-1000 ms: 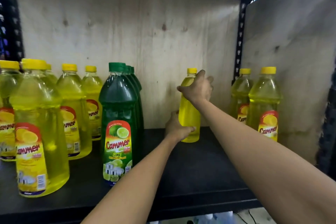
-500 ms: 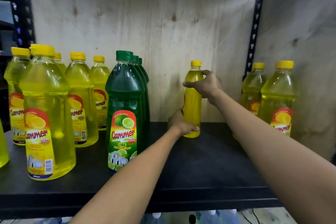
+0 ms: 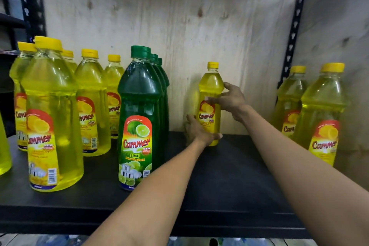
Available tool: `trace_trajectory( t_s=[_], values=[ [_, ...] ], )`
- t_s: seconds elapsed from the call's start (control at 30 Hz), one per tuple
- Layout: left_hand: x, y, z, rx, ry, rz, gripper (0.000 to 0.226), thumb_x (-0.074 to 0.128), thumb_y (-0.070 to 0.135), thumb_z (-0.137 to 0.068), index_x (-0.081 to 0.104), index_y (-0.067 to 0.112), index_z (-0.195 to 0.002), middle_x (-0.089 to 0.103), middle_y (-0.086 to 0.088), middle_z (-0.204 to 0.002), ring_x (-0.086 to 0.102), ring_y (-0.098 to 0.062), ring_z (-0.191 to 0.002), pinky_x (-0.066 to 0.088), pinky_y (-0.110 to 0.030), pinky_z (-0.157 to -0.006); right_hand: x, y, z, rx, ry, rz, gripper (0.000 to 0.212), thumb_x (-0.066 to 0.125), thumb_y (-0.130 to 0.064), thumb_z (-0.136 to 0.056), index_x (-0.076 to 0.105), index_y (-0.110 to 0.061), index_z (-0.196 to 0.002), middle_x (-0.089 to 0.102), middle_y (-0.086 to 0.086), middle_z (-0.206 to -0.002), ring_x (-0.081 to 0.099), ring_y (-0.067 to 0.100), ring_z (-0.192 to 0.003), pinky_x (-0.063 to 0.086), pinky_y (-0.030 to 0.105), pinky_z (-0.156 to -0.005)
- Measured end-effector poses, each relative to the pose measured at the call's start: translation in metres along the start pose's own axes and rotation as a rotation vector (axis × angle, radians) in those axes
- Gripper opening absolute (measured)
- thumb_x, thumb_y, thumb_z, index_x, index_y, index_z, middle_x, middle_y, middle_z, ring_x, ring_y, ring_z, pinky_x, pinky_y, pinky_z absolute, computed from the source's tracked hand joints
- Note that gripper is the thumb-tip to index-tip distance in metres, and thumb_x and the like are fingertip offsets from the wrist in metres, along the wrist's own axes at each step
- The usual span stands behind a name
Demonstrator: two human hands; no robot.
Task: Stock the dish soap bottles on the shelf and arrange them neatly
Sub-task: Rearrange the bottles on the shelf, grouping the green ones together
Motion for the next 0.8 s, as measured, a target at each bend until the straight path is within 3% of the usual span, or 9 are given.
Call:
trace_trajectory(
  t_s=[0.17,0.33,0.47,0.53,0.6,0.63,0.7,0.8],
  values=[
    [-0.005,-0.005,-0.006,-0.08,0.089,-0.124,0.116,0.092,0.043,-0.057,0.026,0.009,-0.146,0.033,-0.014,-0.147,0.032,-0.035,-0.139,0.037,-0.049,-0.107,0.012,0.013,-0.019,-0.039,-0.058,-0.053,0.098,0.094,-0.033,-0.059,0.047,-0.023,-0.145,0.066,0.01,-0.119,0.067,0.031,-0.108,0.056,0.053,-0.094],
    [0.0,-0.006,-0.01,-0.104,0.1,-0.15,0.11,0.09,0.045,-0.059,0.03,0.008,-0.143,0.032,-0.015,-0.145,0.033,-0.036,-0.136,0.041,-0.051,-0.103,0.018,0.012,-0.023,-0.059,-0.105,-0.055,0.083,0.085,-0.021,-0.076,0.043,-0.019,-0.148,0.062,0.013,-0.126,0.065,0.032,-0.113,0.054,0.053,-0.097],
    [0.003,-0.012,-0.007,-0.147,0.054,-0.099,0.101,0.088,0.042,-0.065,0.034,0.006,-0.143,0.029,-0.014,-0.146,0.034,-0.037,-0.134,0.04,-0.049,-0.105,0.018,0.006,-0.012,-0.032,-0.103,-0.01,0.077,0.079,-0.016,-0.084,0.039,-0.019,-0.149,0.061,0.012,-0.129,0.063,0.028,-0.112,0.057,0.039,-0.086],
    [0.003,-0.015,0.001,-0.204,0.012,-0.031,0.107,0.087,0.033,-0.07,0.023,0.006,-0.151,0.022,-0.015,-0.152,0.03,-0.038,-0.138,0.036,-0.046,-0.11,0.015,0.0,-0.001,-0.01,-0.085,0.094,0.083,0.077,-0.016,-0.085,0.031,-0.019,-0.154,0.059,0.012,-0.136,0.061,0.027,-0.115,0.053,0.036,-0.086],
    [-0.003,-0.013,0.018,-0.238,0.016,0.03,0.111,0.083,0.023,-0.073,0.008,0.012,-0.155,0.01,-0.017,-0.155,0.024,-0.039,-0.141,0.032,-0.046,-0.113,0.001,-0.016,0.018,-0.02,-0.006,0.241,0.091,0.08,-0.018,-0.082,0.026,-0.02,-0.156,0.056,0.014,-0.141,0.057,0.027,-0.124,0.051,0.039,-0.097],
    [-0.012,-0.002,0.031,-0.197,0.053,0.02,0.108,0.08,0.02,-0.073,0.008,0.017,-0.153,0.011,-0.017,-0.152,0.024,-0.039,-0.14,0.032,-0.047,-0.112,-0.013,-0.03,0.033,-0.048,0.043,0.277,0.088,0.081,-0.018,-0.081,0.031,-0.02,-0.155,0.057,0.013,-0.14,0.057,0.026,-0.124,0.052,0.036,-0.095],
    [-0.024,0.026,0.056,-0.02,0.133,0.018,0.087,0.076,0.015,-0.072,0.024,0.025,-0.141,0.024,-0.012,-0.142,0.032,-0.034,-0.132,0.035,-0.046,-0.109,-0.045,-0.066,0.071,-0.18,0.145,0.32,0.064,0.08,-0.015,-0.082,0.055,-0.022,-0.14,0.066,0.005,-0.124,0.063,0.017,-0.107,0.056,0.029,-0.083],
    [0.005,0.064,0.096,0.219,-0.067,0.128,0.056,0.071,0.006,-0.073,0.05,0.027,-0.121,0.046,-0.006,-0.125,0.054,-0.022,-0.108,0.046,-0.04,-0.103,-0.111,-0.119,0.14,-0.438,0.448,0.387,0.026,0.071,-0.014,-0.079,0.076,-0.022,-0.103,0.075,-0.005,-0.095,0.07,0.011,-0.085,0.058,0.033,-0.082]
  ],
)
Point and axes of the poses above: each hand's wrist, its own z-axis away from the middle knuckle, its own x-axis out of the palm, y = z × x, the point moved 10 cm from there along -z, towards the middle knuckle
